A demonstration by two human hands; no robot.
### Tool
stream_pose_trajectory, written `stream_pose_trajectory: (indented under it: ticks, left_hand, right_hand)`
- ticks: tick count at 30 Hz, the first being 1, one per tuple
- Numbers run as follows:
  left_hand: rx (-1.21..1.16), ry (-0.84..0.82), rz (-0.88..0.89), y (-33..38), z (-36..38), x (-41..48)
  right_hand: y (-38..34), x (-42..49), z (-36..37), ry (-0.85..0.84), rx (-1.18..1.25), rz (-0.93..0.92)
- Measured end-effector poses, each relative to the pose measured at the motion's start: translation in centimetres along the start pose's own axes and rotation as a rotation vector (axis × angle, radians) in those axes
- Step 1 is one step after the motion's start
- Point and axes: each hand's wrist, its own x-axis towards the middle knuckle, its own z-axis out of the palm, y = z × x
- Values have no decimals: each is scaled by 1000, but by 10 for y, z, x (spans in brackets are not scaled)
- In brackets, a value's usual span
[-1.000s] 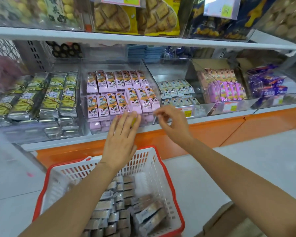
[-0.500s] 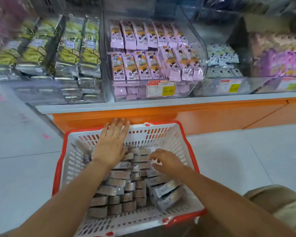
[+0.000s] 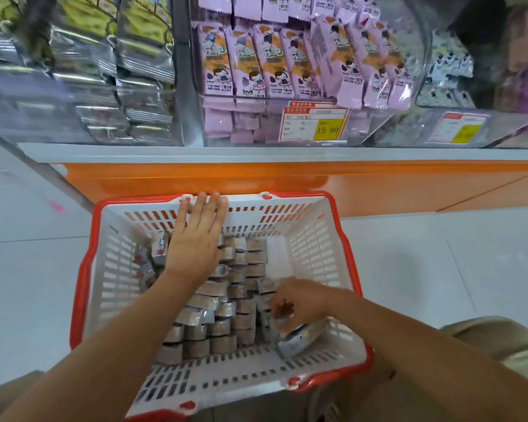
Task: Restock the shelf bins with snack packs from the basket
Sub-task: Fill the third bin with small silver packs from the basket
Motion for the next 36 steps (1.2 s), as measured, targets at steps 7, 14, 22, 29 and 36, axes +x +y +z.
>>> stream_pose_trajectory:
  ticks: [7,14,22,29,36]
  left_hand:
    - [-39,-62,4,0,-16,-1]
    - [-387,-65,209,14,-54,0]
    - [-1214,-209,193,66,-118,13]
    - [-1234,-207,283,84,-150,21]
    - [-884,27,447,102,-177,42]
  right_hand:
    - [-8,-5,-5,83,-122,-81]
    - [-12,-54,-61,658,398,-138]
    - [-26,-135,-112,1054,608,-415]
    - [-28,-182,-111,1092,669,-467]
    - [-18,-216,-120,973,339,-229]
